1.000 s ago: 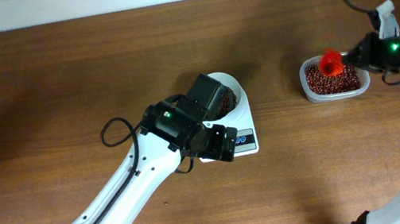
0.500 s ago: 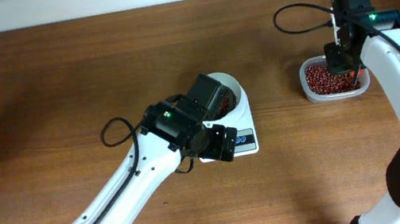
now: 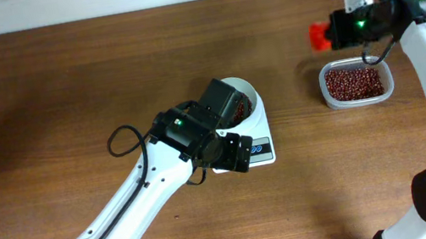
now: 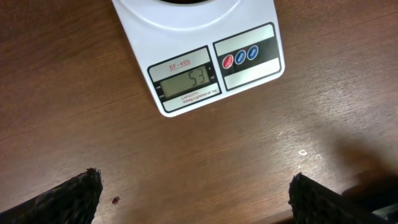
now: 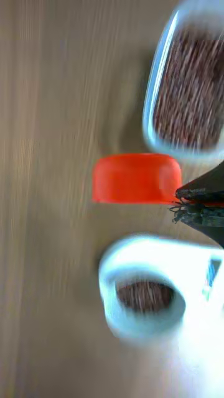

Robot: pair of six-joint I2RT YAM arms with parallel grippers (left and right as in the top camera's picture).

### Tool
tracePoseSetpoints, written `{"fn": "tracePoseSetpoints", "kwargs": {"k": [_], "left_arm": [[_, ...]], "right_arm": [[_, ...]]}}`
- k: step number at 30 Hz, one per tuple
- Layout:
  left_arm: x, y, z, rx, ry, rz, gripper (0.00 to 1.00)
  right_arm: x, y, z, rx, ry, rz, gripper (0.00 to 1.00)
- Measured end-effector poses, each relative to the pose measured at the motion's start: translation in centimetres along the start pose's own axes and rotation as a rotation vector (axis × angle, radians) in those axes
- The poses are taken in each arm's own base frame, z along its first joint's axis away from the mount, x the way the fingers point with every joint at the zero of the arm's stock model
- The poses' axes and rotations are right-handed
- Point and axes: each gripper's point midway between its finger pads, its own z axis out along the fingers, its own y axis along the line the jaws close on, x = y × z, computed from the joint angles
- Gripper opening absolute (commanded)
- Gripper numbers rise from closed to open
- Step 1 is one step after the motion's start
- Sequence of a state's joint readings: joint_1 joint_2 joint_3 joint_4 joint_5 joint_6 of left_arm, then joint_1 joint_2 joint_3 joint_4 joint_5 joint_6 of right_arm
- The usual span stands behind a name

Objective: Scoop item into bowl and weigh 50g on scale
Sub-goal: 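Return scoop to tub and lift it away with right gripper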

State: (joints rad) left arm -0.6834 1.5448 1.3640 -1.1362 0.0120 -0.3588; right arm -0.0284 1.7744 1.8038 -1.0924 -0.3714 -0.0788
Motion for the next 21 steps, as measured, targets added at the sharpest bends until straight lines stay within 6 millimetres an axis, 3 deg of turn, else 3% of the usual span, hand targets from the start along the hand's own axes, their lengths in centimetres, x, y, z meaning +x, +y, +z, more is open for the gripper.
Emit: {"fn": "tracePoseSetpoints", "kwargs": {"k": [5, 10, 12, 18, 21], "left_arm": [[0.0, 0.0, 0.0, 0.0, 0.0, 0.0, 0.99], [0.0, 0.0, 0.0, 0.0, 0.0, 0.0, 0.99], [0.0, 0.0, 0.0, 0.0, 0.001, 0.0, 0.99], [0.0, 0.0, 0.0, 0.0, 0.0, 0.0, 0.99], [0.0, 0.0, 0.0, 0.0, 0.0, 0.0, 0.99]], "right_arm": [[-0.2, 5.1, 0.4, -0.185, -0.014, -0.135, 0.04], [-2.0, 9.2, 1.1, -0.233, -0.128, -0.553, 0.05], [-2.3, 9.8, 1.1, -0.235, -0.155, -0.648, 0.05], [0.0, 10.2, 1.2, -0.277, -0.074, -0.671, 0.04], [1.4, 12.4, 1.7, -0.336, -0.038, -0.688, 0.04]]}}
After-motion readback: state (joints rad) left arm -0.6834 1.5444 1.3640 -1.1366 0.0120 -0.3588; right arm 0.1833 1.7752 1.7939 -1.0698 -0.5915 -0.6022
